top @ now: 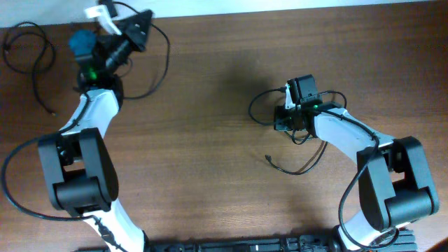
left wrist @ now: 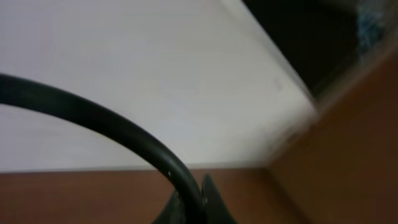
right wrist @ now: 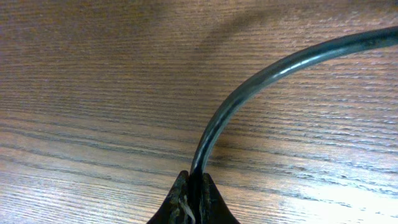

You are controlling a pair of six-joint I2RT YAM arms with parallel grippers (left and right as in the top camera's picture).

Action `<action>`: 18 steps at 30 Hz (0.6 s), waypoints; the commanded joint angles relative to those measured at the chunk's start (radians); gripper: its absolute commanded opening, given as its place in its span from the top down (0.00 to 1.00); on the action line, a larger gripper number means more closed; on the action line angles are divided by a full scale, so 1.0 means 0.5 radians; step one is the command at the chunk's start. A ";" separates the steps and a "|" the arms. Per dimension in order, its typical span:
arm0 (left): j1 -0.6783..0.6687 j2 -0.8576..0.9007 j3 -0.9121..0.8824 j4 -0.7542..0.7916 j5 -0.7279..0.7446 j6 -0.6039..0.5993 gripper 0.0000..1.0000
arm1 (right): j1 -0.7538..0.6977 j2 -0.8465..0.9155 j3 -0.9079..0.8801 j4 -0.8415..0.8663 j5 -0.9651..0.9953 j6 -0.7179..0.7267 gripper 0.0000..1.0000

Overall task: Untangle cables
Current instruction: 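Carry one cable to the upper left corner with the left gripper, then release the cable at the left corner and raise the left gripper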

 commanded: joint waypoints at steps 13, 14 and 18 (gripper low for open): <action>0.561 -0.005 0.018 -1.729 -0.501 0.768 0.97 | -0.002 0.026 -0.011 -0.002 -0.079 -0.013 0.96; 0.540 -0.005 0.018 -1.724 -0.633 0.768 0.94 | -0.002 0.026 -0.011 -0.002 -0.079 -0.013 0.96; 0.481 -0.005 0.018 -1.727 -1.061 0.572 0.09 | -0.001 0.026 -0.011 -0.003 -0.079 -0.013 0.96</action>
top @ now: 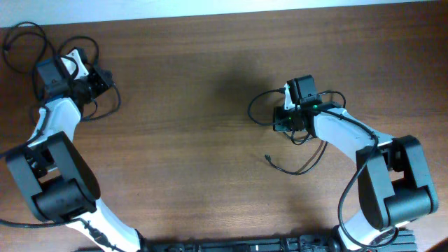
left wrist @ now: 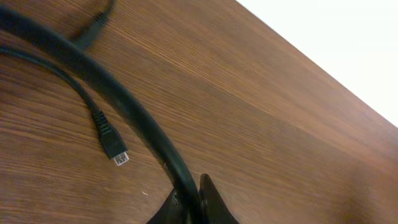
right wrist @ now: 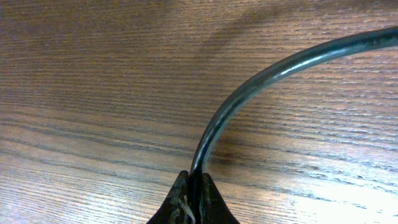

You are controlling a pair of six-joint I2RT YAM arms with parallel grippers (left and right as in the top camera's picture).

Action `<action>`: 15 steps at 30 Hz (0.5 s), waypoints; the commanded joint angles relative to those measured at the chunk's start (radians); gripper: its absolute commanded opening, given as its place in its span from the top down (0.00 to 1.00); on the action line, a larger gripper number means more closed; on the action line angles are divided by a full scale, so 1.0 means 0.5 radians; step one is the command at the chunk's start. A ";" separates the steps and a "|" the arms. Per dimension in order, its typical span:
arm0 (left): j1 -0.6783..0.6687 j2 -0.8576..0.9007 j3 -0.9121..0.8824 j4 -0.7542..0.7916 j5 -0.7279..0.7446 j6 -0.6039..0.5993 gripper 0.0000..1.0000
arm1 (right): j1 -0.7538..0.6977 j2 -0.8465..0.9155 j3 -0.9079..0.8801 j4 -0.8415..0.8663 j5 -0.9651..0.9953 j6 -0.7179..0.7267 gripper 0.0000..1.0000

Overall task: Untangle cables
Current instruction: 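Release the cable at the left corner and raise the left gripper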

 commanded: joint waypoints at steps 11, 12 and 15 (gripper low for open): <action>-0.289 -0.274 0.000 -1.369 -1.231 -0.752 0.01 | -0.001 0.005 -0.003 0.010 -0.648 -0.014 0.96; -0.292 -0.383 0.000 -1.445 -1.295 -0.764 0.01 | 0.001 0.002 0.008 0.041 -0.825 -0.015 0.96; -0.293 -0.706 0.000 -1.537 -1.143 -0.764 0.01 | 0.070 -0.001 0.111 0.077 -1.281 -0.013 0.96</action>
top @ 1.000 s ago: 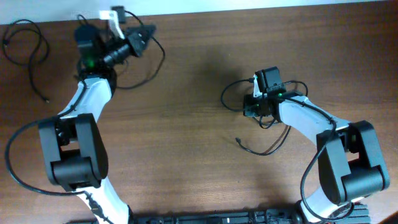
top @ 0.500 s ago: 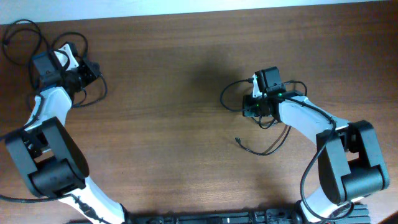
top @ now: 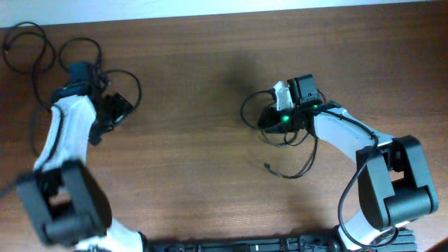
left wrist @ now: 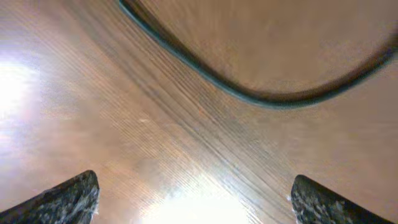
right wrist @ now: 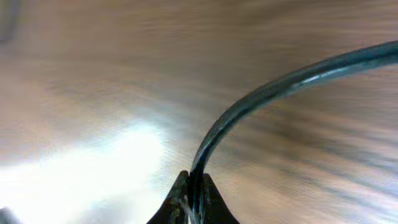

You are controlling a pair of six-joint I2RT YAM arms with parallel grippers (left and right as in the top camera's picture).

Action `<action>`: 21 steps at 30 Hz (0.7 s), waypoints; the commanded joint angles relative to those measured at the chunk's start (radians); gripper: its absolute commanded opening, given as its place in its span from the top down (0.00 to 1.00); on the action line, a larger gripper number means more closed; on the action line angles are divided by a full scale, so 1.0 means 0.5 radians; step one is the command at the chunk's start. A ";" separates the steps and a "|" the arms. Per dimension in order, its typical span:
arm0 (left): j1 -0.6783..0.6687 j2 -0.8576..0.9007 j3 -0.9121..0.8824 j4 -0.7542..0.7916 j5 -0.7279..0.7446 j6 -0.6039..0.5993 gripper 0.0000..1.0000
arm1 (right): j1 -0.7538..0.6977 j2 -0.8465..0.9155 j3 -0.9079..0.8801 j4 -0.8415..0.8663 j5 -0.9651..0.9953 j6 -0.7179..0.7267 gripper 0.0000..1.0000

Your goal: Untangle cables

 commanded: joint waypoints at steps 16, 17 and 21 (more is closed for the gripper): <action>-0.541 -0.615 0.014 -0.214 0.670 0.176 0.01 | -0.204 -0.284 0.800 -1.254 0.953 -0.009 0.01; -0.681 -0.613 0.014 -0.163 0.568 0.177 0.01 | -0.307 -0.290 0.800 -1.338 0.904 -0.005 0.01; -1.081 -0.529 0.014 0.011 0.355 0.177 0.01 | -0.506 -0.289 0.796 -1.425 0.835 -0.005 0.01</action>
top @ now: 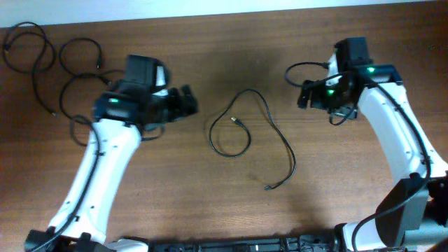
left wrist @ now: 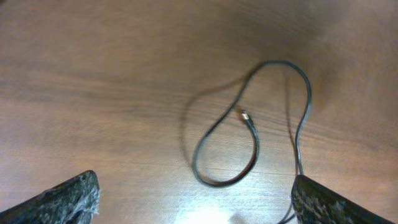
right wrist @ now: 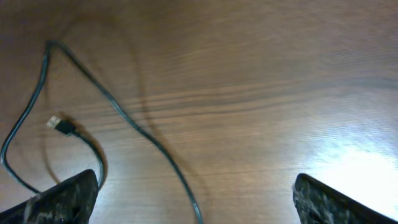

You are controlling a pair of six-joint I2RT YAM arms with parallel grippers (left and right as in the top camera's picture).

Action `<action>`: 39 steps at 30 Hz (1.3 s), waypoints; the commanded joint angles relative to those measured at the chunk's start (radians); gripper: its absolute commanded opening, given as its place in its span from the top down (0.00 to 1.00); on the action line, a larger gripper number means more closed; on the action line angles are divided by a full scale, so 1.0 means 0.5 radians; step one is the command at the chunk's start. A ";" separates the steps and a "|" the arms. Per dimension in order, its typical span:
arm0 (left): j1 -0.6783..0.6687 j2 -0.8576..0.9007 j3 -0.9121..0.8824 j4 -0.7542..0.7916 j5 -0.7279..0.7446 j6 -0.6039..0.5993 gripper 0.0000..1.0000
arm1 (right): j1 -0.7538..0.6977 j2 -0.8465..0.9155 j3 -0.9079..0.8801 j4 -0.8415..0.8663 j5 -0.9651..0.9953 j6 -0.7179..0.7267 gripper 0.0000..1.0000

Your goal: Untangle cables

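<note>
One thin black cable (top: 269,126) lies loose on the brown table (top: 210,203), with a loop on its left and a tail running to the front. It also shows in the left wrist view as a loop (left wrist: 211,180) and in the right wrist view as a strand (right wrist: 124,118) with a small connector (right wrist: 59,124). My left gripper (top: 187,101) is open, just left of the loop, holding nothing. My right gripper (top: 305,94) is open too, to the right of the cable, with the wide fingers (right wrist: 62,196) empty.
Several more black cables (top: 70,98) lie spread at the table's back left, one coiled in the corner (top: 28,42). Thin wires loop around the right wrist (top: 308,68). The table's back edge (top: 224,12) meets a white wall.
My right gripper was shut on a cable near the middle right. It is now open and further back to the right, and that cable lies loose. My open left gripper has moved right.
First my left gripper was shut on a cable raised at the back left and my right was shut on another. Then the left held its cable low over the far left. Later the left was open. Now both are open and a cable lies mid-table.
</note>
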 commanded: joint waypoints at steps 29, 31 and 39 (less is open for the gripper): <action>-0.942 1.150 0.010 1.312 -0.208 -1.337 0.01 | -0.084 -0.014 0.012 -0.008 0.001 0.017 0.01; -0.960 1.182 0.010 1.321 -0.217 -1.337 0.01 | -0.084 -0.014 0.011 -0.007 0.002 0.017 0.01; -0.970 1.300 0.010 1.394 -0.266 -1.329 0.01 | -0.084 -0.014 0.012 -0.007 0.001 0.017 0.01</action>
